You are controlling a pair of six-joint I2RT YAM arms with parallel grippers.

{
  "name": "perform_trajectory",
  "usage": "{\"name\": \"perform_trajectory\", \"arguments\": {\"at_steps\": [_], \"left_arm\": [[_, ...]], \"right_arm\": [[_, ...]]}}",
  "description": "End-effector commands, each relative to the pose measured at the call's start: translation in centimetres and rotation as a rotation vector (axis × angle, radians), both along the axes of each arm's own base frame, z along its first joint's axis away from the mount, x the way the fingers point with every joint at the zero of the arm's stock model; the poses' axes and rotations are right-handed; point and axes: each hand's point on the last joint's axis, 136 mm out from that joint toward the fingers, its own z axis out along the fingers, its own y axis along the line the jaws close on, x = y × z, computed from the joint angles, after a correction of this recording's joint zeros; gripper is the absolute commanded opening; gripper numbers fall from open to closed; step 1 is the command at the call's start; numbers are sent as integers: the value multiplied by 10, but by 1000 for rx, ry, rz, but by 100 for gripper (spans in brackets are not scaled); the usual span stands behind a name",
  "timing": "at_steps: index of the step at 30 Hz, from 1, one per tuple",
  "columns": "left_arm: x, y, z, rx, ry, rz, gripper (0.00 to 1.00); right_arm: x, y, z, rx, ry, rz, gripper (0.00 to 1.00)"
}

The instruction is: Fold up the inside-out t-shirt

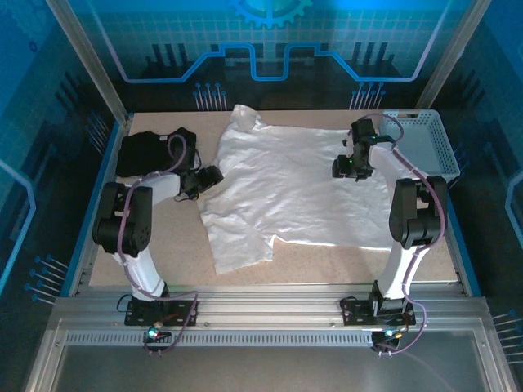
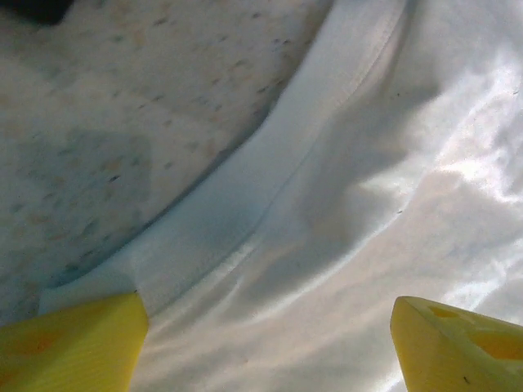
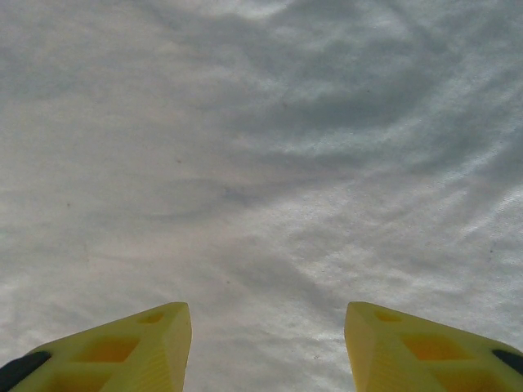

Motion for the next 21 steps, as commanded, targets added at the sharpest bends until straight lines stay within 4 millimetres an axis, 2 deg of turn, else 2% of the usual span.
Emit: {"name": "perform_trajectory", "arguments": {"at_steps": [1,5,11,15,21], "left_arm": [[-27,21,-9,40,60,50,80],[-28,28,-2,41,40,75,80],[-3,27,12,33,-15,73,80],[9,31,15,43,-12,80,81],[6,29,44,22,-81,84,81]], "right_arm": [[3,-4,18,10,-39,-22,53],[1,-4,17,11,-32,-24,54],[-8,4,27,53,-48,-10,54],[-27,11,33,97,-58,-10,54],[-64,19,37,168,-69,-31,54]]}}
